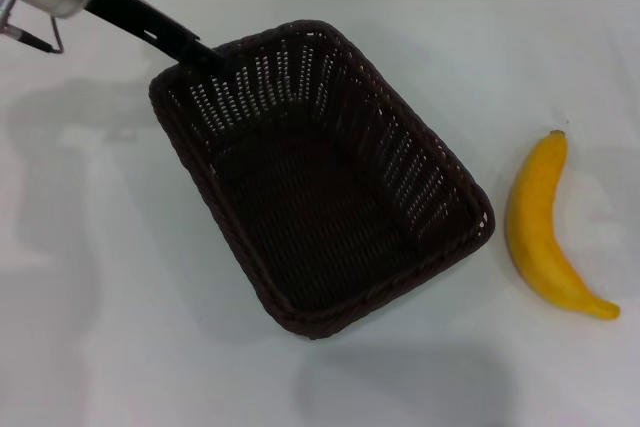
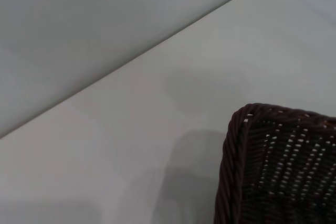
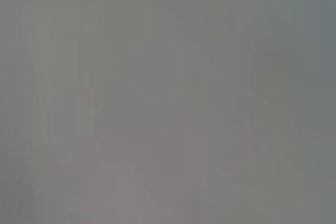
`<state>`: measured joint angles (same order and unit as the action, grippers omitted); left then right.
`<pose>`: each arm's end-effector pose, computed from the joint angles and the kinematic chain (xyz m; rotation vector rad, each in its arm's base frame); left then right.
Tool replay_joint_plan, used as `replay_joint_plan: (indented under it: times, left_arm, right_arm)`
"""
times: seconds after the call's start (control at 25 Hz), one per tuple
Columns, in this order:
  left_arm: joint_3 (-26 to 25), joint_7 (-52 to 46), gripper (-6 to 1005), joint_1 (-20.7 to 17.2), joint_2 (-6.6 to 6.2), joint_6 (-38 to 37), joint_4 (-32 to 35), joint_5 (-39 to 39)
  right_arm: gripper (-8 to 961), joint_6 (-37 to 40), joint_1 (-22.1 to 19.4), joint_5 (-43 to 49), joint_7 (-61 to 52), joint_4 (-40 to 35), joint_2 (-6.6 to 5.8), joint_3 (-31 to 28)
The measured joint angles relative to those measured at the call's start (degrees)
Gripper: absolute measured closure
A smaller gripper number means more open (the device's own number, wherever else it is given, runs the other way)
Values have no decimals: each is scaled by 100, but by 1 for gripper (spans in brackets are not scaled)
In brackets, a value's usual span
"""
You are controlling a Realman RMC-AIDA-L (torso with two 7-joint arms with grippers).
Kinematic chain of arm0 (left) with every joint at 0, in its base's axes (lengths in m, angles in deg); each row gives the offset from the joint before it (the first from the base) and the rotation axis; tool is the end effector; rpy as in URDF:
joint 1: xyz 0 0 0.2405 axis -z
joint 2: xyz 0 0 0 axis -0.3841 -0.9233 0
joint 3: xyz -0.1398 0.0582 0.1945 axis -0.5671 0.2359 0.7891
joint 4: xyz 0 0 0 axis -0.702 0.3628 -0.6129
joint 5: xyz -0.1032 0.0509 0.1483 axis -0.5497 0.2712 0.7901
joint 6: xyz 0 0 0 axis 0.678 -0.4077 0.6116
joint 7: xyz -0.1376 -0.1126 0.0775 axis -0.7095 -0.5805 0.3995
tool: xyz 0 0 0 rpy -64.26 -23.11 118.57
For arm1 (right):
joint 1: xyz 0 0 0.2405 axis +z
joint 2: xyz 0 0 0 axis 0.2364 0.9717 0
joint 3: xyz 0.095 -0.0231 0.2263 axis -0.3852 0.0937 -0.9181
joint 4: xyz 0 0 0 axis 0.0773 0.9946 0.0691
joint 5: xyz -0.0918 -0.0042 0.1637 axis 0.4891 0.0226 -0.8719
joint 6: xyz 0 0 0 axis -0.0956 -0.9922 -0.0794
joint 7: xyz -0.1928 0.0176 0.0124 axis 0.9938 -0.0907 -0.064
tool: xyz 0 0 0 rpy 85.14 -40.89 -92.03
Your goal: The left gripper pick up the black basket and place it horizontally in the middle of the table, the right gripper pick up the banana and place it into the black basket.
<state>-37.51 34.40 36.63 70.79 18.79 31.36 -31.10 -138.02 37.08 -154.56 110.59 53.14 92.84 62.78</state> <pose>-0.1835 0.4451 -0.0033 -2.6187 -0.8989 0.1688 0.3257 0.3426 0.0630 -1.4407 0.5764 0.8773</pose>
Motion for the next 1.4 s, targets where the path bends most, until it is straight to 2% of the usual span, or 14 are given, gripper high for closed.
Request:
replay_joint_plan:
  times: [0.08,0.2,0.32,0.68,0.92,1.12,1.4]
  left_arm:
    - [4,5,127,-7,23,-40,-1,29]
    - [18,68,128,-85,166,-291,-38,155]
    - [26,114,128,-127,236,-398,-40,191]
    - [29,147,129,-245,261,-648,-40,219]
    - [30,241,223,-265,276,-765,-39,218]
    - [30,328,448,-252,283,-778,-40,226]
    - [29,377,581,-212,285,-747,-46,182]
  right_arm:
    - [83,-89,-11,0,0,68,0,0]
    - [83,-169,-22,-1,0,138,0,-2]
    - [83,-185,-27,-1,-1,155,0,0]
    - [84,-211,-18,5,-9,178,0,0]
    - [84,-218,23,8,-9,178,0,0]
    - [84,-219,37,22,-9,178,0,0]
    - [84,-219,57,58,-13,178,0,0]
